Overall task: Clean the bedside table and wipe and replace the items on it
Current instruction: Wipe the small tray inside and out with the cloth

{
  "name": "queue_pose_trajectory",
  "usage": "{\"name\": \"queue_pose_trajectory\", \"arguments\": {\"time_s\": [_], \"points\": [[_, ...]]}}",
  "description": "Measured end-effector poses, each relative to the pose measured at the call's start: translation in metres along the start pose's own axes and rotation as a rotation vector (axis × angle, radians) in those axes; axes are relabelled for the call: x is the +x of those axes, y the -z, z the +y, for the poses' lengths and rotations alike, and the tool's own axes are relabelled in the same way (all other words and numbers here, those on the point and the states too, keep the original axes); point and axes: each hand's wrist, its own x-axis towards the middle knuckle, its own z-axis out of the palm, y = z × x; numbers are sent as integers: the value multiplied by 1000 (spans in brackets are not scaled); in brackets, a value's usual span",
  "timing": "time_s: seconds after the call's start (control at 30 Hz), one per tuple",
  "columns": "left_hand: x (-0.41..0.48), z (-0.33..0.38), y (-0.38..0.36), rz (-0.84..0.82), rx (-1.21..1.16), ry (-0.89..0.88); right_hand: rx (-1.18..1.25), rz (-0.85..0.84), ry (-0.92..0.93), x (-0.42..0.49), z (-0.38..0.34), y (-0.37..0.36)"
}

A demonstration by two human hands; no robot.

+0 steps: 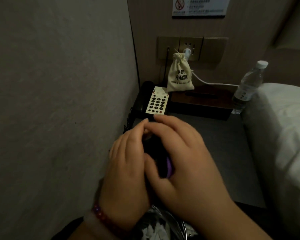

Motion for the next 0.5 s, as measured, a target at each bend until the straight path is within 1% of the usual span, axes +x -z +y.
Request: {"name": "queue_pose_trajectory", "arguments": {"time_s": [0.03, 0.1, 0.17, 0.2, 0.23, 0.27, 0.3, 0.4, 0.43, 0.47, 0.5], "points": [[-1, 0, 0, 18, -62, 12, 9, -30, -6, -3, -3, 0], [-1, 0, 4, 6, -83, -45, 104, -61, -47, -4, -3, 3], [0, 0, 6, -21, -56, -102, 310, 9, -111, -1, 7, 7], [0, 1, 7, -36, -50, -99, 410, 50, -172, 2, 13, 9], [1, 3, 7, -43, -56, -85, 438, 71, -215, 5, 18, 12], [1, 4, 6, -44, -71, -69, 429, 79, -211, 5, 21, 12], [0, 3, 5, -43, -89, -57, 354, 67, -135, 4, 18, 11], [-1, -2, 4, -54, -40, -89, -24, 55, 110, 0, 0, 2], [0, -3, 6, -59, -24, -99, -48, 37, 149, 1, -1, 1], [1, -3, 8, -68, -38, -95, 11, 18, 139, 2, 1, 2], [2, -2, 10, -77, -65, -84, 126, 23, 96, 5, 5, 5]]}}
